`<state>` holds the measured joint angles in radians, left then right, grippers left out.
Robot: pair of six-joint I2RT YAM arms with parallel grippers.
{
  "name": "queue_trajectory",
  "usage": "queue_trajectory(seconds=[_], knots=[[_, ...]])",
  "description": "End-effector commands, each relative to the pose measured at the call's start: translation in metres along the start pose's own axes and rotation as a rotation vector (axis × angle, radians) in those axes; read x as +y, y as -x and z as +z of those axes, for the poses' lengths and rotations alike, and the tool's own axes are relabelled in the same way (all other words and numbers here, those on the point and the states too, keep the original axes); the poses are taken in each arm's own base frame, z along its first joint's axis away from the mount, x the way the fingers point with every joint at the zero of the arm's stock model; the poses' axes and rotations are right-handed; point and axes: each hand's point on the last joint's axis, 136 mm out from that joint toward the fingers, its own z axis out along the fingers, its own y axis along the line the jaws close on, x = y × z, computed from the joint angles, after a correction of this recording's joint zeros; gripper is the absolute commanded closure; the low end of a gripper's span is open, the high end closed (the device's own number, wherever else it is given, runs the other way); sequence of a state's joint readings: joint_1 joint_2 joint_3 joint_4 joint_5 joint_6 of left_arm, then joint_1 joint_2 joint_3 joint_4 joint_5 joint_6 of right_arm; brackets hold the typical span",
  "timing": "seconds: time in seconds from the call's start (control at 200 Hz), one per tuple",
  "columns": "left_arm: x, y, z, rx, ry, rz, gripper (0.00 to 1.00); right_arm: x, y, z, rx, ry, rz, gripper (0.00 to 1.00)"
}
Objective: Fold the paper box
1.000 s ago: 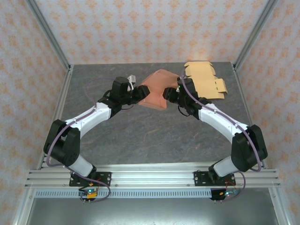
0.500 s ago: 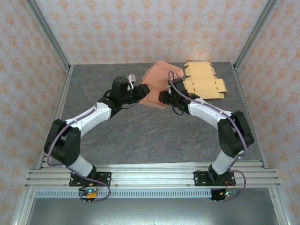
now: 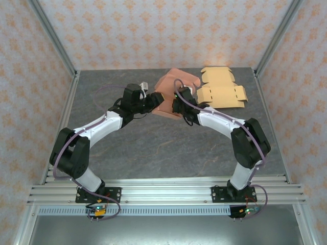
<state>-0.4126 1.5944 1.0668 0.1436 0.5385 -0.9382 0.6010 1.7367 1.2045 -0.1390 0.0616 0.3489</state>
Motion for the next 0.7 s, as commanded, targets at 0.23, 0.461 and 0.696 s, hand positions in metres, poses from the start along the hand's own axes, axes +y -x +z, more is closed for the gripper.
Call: queue_trajectory(seconds=[0.23, 0.461, 0.696], knots=[[-0.035, 0.023, -0.002, -0.058, -0.099, 0.019, 0.63, -0.006, 0.024, -0.051, -0.088, 0.129, 0.044, 0.47], [-0.034, 0.030, -0.003, -0.073, -0.120, -0.005, 0.63, -0.019, 0.048, -0.092, -0.073, 0.383, 0.354, 0.32], [-0.057, 0.042, -0.002, -0.066, -0.269, -0.231, 0.63, -0.031, 0.066, -0.104, -0.099, 0.620, 0.988, 0.11]])
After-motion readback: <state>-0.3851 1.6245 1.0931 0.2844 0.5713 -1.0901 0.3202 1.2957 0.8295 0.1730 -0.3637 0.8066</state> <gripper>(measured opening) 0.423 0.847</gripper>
